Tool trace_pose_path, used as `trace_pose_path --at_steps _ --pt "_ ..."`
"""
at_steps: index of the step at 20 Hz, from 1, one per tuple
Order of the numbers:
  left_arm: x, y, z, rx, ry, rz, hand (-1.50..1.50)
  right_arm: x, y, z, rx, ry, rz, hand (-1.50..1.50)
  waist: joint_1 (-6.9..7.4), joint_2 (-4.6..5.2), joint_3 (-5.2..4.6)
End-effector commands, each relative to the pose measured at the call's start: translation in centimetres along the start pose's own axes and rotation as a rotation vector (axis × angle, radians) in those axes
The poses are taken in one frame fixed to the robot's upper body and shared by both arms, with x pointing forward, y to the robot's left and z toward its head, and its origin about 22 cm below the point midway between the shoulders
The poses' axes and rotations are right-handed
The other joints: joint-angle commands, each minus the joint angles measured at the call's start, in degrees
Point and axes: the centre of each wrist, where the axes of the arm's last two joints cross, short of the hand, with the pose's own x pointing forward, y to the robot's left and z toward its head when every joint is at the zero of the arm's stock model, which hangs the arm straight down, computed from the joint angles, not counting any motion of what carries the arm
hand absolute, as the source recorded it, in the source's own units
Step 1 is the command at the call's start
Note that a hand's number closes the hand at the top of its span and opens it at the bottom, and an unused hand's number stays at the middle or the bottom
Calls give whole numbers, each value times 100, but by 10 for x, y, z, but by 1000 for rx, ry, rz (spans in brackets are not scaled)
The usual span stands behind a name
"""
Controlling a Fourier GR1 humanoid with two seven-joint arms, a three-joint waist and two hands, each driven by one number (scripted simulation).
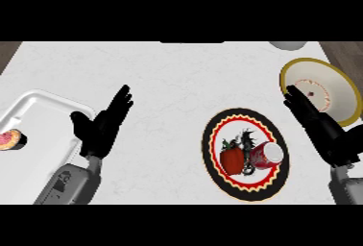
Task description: Pick the bell pepper from the plate and place it in the bowl
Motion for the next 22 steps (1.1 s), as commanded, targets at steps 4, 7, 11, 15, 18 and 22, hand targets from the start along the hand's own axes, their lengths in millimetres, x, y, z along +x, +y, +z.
trace_pose_path --at_steps 4,7,11,15,18,22 --pt "55 57 -6 168 -233 -113 0 38 105 -18 372 -263 -185 -150 474 -114 148" --pt "54 68 -4 221 -232 -136 0 96 68 -25 259 -458 380 -150 464 -420 24" --pt "59 103 12 309 -307 -139 0 55 156 10 28 -581 133 -150 163 -179 133" --pt "76 125 22 335 -316 -144 0 34 189 59 105 -642 252 -150 74 -131 142" --pt "70 125 28 340 -333 -129 0 56 183 74 65 -602 406 -150 68 -130 133" --pt "67 121 22 343 -312 -128 0 89 150 96 1 -486 589 -150 -30 -129 127"
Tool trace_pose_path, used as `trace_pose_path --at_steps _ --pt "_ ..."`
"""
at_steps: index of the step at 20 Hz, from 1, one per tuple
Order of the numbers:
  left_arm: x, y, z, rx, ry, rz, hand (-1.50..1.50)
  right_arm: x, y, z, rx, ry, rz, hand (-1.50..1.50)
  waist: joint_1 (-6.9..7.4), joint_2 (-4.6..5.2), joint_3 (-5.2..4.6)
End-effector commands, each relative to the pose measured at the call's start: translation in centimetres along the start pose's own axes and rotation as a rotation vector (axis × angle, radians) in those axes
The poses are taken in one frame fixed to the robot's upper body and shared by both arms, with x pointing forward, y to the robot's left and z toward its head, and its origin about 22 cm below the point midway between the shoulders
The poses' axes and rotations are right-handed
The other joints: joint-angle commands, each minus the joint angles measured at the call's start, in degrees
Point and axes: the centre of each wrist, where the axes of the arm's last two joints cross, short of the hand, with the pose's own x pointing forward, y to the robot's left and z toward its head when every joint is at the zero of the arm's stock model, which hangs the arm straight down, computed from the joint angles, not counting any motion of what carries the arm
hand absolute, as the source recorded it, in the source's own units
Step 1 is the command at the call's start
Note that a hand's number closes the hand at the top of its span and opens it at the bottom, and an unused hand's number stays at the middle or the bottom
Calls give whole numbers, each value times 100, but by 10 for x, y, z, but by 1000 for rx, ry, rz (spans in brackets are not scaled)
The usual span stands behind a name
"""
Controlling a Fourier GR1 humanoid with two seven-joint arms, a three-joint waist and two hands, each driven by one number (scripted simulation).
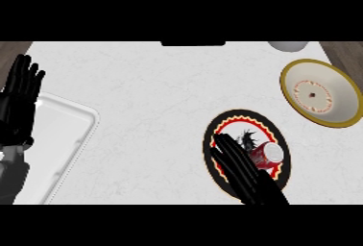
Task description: Pick the bell pepper from the plate and place it in the bowl
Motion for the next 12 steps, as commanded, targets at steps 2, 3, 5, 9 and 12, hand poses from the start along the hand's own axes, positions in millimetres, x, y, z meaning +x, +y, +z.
trace_pose_path --at_steps 2,3,5,9,12 --pt "-5 0 12 5 -17 14 0 35 -47 14 18 133 207 -150 -13 3 -3" --pt "-1 8 10 -8 0 6 0 38 -52 16 62 167 236 -150 14 14 -1" --pt "11 12 -1 12 -8 0 0 37 -63 15 171 252 340 -150 22 26 -7" --pt "0 7 6 -10 -29 5 0 57 -76 20 378 343 458 -150 77 39 -16" --pt "8 1 -8 -10 -34 2 0 56 -77 3 480 390 493 -150 109 83 -6"
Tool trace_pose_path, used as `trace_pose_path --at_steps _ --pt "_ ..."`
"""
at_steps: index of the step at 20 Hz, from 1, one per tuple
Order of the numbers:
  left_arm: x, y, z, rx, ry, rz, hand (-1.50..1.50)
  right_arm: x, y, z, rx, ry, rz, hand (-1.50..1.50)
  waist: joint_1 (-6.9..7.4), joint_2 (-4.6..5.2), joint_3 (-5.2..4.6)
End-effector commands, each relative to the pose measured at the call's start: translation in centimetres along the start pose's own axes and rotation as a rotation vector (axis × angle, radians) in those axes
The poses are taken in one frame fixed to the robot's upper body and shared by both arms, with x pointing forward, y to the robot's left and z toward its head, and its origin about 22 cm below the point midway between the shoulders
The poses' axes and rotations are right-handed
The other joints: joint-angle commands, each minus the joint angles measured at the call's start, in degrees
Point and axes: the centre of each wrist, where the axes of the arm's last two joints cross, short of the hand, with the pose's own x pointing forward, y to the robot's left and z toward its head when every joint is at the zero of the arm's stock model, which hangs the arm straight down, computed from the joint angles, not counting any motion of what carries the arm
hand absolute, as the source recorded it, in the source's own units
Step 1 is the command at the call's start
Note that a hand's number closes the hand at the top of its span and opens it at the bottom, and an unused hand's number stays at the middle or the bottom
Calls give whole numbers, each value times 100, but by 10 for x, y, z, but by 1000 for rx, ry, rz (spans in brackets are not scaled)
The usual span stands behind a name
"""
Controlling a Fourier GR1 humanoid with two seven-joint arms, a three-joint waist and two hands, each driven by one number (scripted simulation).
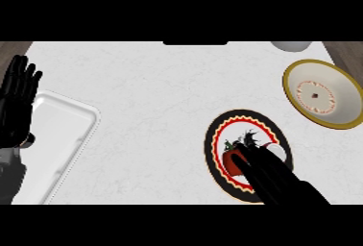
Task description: Pick the bell pepper from the plate and place it in the bowl
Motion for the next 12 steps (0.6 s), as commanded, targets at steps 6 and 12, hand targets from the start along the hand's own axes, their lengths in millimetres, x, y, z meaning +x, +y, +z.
trace_pose_path --at_steps 6,12 --pt "1 -5 -2 -20 -3 25 0 9 -31 -3 232 88 107 -150 42 12 19" --pt "-16 -2 -5 -25 7 15 0 -9 -43 -31 227 104 95 -150 29 19 22"
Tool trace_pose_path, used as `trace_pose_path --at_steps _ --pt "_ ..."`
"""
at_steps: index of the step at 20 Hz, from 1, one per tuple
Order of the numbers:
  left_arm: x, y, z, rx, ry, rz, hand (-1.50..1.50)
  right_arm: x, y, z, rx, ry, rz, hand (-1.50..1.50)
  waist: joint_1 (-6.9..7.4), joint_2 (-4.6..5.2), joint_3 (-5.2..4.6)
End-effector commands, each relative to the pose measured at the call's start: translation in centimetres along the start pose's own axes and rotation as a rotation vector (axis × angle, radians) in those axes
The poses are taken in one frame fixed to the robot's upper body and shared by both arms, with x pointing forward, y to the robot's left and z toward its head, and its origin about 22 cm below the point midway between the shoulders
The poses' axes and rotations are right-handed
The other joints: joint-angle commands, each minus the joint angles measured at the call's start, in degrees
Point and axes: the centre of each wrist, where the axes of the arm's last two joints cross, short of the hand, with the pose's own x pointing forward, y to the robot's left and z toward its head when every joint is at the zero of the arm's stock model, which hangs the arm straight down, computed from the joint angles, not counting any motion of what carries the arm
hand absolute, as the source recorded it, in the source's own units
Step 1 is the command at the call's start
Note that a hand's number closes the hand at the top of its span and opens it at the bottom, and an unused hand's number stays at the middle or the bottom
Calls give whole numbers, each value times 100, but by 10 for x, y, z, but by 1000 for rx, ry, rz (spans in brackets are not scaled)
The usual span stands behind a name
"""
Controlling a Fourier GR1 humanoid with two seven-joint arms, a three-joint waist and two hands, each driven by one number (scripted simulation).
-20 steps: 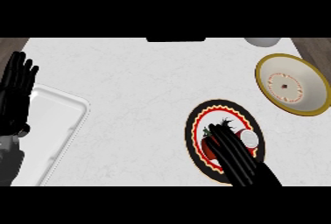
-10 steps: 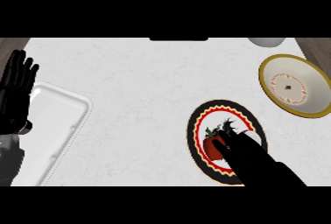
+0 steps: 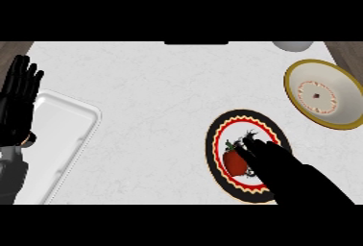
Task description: Pick the bell pepper from the plate and place it in the bowl
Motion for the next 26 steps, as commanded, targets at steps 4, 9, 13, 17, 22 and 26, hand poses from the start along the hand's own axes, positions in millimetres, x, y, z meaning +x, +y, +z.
trace_pose_path --at_steps 4,9,13,17,22,26 --pt "-14 -4 10 14 2 -2 0 -5 10 -17 37 5 -23 -150 4 0 5" --pt "-2 -11 8 0 -6 11 0 -15 38 -38 76 19 -50 -150 2 1 7" --pt "11 -1 7 0 -16 -8 0 -23 51 -58 55 52 -32 -150 14 -1 7" --pt "11 18 12 3 -7 -13 0 -32 69 -62 82 41 -30 -150 17 -3 6" --pt "8 2 20 16 -7 3 0 -41 66 -70 72 19 -64 -150 19 -5 6" --pt "-6 -13 1 7 -2 -4 0 -52 79 -72 77 -34 -47 -150 -11 1 5"
